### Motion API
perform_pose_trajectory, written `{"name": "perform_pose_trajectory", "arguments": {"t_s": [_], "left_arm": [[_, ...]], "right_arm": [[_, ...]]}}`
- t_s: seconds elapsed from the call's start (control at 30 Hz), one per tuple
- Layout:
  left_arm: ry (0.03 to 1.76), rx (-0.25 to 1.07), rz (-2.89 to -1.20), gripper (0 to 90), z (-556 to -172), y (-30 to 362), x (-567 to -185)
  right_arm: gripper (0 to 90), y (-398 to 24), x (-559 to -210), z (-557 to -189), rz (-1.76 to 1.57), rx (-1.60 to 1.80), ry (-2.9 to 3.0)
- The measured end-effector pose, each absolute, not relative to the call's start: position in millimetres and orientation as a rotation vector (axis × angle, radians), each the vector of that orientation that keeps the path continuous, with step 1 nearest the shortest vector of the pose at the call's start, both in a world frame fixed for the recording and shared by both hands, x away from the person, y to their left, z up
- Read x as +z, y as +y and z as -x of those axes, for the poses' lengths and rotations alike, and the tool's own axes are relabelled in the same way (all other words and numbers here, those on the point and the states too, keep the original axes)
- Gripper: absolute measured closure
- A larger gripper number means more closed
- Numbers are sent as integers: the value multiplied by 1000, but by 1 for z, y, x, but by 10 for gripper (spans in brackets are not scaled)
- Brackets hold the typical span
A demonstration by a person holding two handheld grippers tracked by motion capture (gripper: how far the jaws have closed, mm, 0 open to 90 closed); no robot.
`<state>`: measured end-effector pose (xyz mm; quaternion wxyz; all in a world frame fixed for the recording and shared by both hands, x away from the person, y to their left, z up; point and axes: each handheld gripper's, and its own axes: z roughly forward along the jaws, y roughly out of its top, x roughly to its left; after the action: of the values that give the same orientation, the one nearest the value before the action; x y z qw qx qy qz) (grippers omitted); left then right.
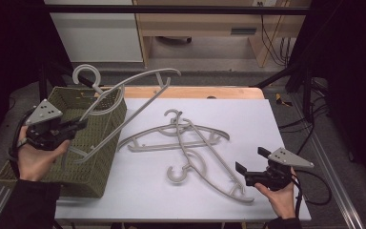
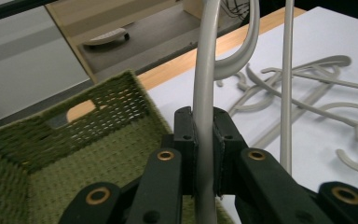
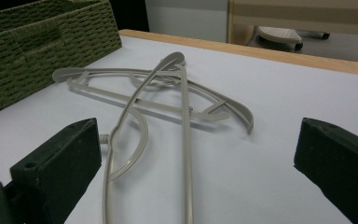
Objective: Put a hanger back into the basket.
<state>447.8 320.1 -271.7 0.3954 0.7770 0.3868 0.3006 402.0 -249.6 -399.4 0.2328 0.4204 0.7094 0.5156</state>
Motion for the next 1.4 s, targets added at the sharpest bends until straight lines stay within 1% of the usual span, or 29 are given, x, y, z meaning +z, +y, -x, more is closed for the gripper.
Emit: {"name": "perform_pose_trajectory", "arguments": {"t_s": [0.27,0.4,0.7,0.73,0.77,0.87,1.4], "left_arm": [[1031,821,-1958,826,-458,344,-264],[1051,823,-1977,826,-465,357,-264],[1085,831,-2012,825,-476,383,-278],[1112,832,-2014,826,-475,385,-279],[1092,831,-2023,826,-477,388,-281],[1101,834,-2029,826,-477,396,-286],[1230,832,-2044,825,-478,436,-310]], "right_arm": [[8,-248,-401,-403,-1140,1404,1968],[9,-249,-401,-403,-1141,1408,1968],[11,-248,-401,-403,-1143,1406,1969],[11,-247,-401,-403,-1141,1407,1969],[11,-247,-402,-404,-1140,1405,1972],[12,-246,-402,-404,-1142,1401,1978],[14,-246,-403,-405,-1147,1395,1982]]}}
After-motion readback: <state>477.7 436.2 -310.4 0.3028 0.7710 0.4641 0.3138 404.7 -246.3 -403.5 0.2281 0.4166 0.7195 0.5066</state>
